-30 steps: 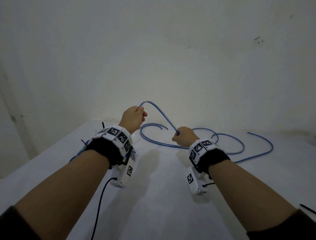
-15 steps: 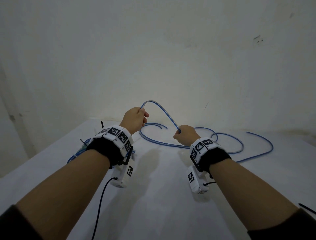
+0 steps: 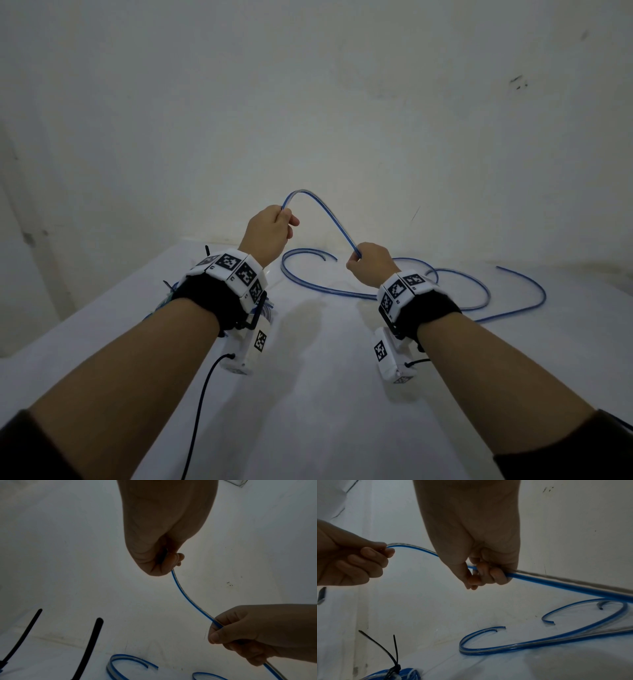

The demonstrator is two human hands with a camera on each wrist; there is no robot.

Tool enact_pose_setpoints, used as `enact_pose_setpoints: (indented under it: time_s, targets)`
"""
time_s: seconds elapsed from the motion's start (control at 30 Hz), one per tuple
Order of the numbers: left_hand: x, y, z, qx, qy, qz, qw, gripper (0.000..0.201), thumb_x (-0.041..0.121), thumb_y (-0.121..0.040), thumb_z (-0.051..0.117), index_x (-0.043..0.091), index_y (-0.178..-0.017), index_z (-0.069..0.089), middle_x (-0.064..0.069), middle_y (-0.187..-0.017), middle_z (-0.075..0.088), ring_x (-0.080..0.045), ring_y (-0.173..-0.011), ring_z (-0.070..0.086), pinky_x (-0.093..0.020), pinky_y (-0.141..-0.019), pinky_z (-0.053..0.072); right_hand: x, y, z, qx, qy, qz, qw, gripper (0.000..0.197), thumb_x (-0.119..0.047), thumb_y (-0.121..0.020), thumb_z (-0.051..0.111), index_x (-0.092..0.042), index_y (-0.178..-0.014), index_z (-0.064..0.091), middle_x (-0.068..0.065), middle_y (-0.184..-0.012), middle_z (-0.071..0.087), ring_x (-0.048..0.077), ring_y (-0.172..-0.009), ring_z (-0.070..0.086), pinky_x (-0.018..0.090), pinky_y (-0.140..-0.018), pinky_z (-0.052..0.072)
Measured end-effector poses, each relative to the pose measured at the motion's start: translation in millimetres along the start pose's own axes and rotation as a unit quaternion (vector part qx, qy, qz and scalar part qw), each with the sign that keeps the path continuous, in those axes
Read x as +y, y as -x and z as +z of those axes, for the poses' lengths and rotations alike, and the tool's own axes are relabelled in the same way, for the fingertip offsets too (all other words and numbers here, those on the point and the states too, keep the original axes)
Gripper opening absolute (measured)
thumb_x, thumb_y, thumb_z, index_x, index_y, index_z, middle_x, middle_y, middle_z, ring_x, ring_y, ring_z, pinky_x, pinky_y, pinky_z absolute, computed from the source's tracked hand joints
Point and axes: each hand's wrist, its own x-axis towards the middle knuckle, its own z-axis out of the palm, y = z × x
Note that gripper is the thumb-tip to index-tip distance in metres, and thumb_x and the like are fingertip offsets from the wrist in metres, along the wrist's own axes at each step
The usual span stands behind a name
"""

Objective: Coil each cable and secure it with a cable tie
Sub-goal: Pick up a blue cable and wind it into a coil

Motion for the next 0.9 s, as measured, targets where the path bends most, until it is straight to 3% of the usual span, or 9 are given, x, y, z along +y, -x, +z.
enact_pose_setpoints:
  time_s: [0.2, 0.3, 0.37, 0.43, 0.5, 0.57, 0.63, 0.77, 0.9]
  targets:
    - [-1.8, -0.8, -0.8, 0.016, -0.012, -0.014, 1.0, 0.032, 0.02, -0.1, 0.033, 0.016, -0.076, 0.054, -0.003, -0.072, 0.054, -0.021, -0.072, 0.046, -0.034, -0.072, 0.039, -2.3, 1.7, -0.1, -0.011, 0.011, 0.0, 1.0, 0.031, -0.011, -0.091, 0.046, -0.018, -0.063, 0.034, -0.002, -0.068, 0.04, 0.023, -0.078, 0.046, 0.03, -0.068, 0.037]
    - [-3.3, 0.9, -1.7, 0.018, -0.027, -0.032, 0.999, 0.03, 0.021, -0.1, 0.032, 0.009, -0.084, 0.054, -0.023, -0.105, 0.062, -0.041, -0.093, 0.053, -0.045, -0.089, 0.045, -3.5, 4.7, 1.5, -0.019, 0.019, -0.001, 1.0, 0.031, -0.011, -0.091, 0.046, -0.018, -0.063, 0.034, -0.002, -0.068, 0.04, 0.023, -0.079, 0.045, 0.029, -0.068, 0.036]
    - [-4.1, 2.0, -3.0, 0.011, -0.026, -0.039, 0.999, 0.031, 0.022, -0.1, 0.032, 0.006, -0.093, 0.058, -0.026, -0.116, 0.059, -0.043, -0.107, 0.053, -0.046, -0.094, 0.043, -3.6, 5.7, 1.8, -0.022, 0.017, -0.001, 1.0, 0.029, -0.011, -0.091, 0.047, -0.017, -0.064, 0.036, -0.001, -0.069, 0.04, 0.023, -0.079, 0.046, 0.029, -0.068, 0.036]
    - [-5.8, 1.2, -4.5, 0.008, -0.028, -0.035, 0.999, 0.031, 0.022, -0.1, 0.033, 0.006, -0.091, 0.058, -0.026, -0.113, 0.06, -0.041, -0.094, 0.053, -0.045, -0.091, 0.044, -4.4, 6.5, 1.1, -0.026, 0.016, 0.001, 1.0, 0.024, -0.011, -0.09, 0.048, -0.014, -0.068, 0.039, -0.001, -0.07, 0.041, 0.023, -0.079, 0.046, 0.029, -0.068, 0.037]
    - [-7.1, -0.5, -5.6, 0.014, -0.018, -0.031, 0.999, 0.03, 0.022, -0.1, 0.033, 0.009, -0.082, 0.053, -0.023, -0.095, 0.06, -0.026, -0.08, 0.047, -0.042, -0.081, 0.044, -5.0, 7.2, 0.4, -0.036, 0.012, 0.0, 0.999, 0.025, -0.013, -0.09, 0.05, -0.013, -0.067, 0.04, 0.0, -0.068, 0.042, 0.023, -0.078, 0.046, 0.029, -0.067, 0.037]
    - [-7.6, -2.8, -6.0, 0.023, 0.006, -0.037, 0.999, 0.033, 0.024, -0.1, 0.033, 0.014, -0.074, 0.051, -0.006, -0.076, 0.053, -0.019, -0.071, 0.044, -0.035, -0.069, 0.041, -6.4, 8.8, 0.5, -0.047, -0.007, -0.003, 0.999, 0.029, -0.021, -0.092, 0.05, -0.013, -0.067, 0.038, 0.001, -0.067, 0.043, 0.023, -0.074, 0.045, 0.03, -0.067, 0.036]
    - [-6.8, -4.3, -6.5, 0.034, 0.03, -0.039, 0.998, 0.034, 0.024, -0.1, 0.032, 0.017, -0.071, 0.05, 0.0, -0.069, 0.047, -0.015, -0.062, 0.042, -0.028, -0.059, 0.036, -8.3, 11.9, 1.6, -0.038, -0.066, -0.003, 0.997, 0.022, -0.026, -0.097, 0.043, -0.009, -0.085, 0.037, 0.002, -0.071, 0.043, 0.022, -0.071, 0.044, 0.031, -0.066, 0.035]
    - [-7.5, -5.5, -7.7, 0.046, 0.001, -0.015, 0.999, 0.034, 0.021, -0.1, 0.031, 0.018, -0.069, 0.048, 0.001, -0.069, 0.047, -0.012, -0.062, 0.042, -0.03, -0.067, 0.036, -10.9, 15.4, 1.8, -0.02, -0.076, -0.063, 0.995, 0.005, -0.007, -0.097, 0.031, -0.008, -0.098, 0.026, 0.002, -0.065, 0.037, 0.015, -0.055, 0.033, 0.027, -0.052, 0.027]
    - [-9.5, -6.4, -8.4, 0.048, -0.001, -0.003, 0.999, 0.03, 0.02, -0.099, 0.033, 0.014, -0.08, 0.056, 0.002, -0.07, 0.049, -0.011, -0.063, 0.043, -0.028, -0.062, 0.036, -10.3, 13.7, -1.2, -0.015, -0.033, -0.089, 0.995, 0.013, -0.008, -0.094, 0.043, -0.007, -0.106, 0.039, 0.003, -0.07, 0.043, 0.017, -0.059, 0.04, 0.031, -0.057, 0.034]
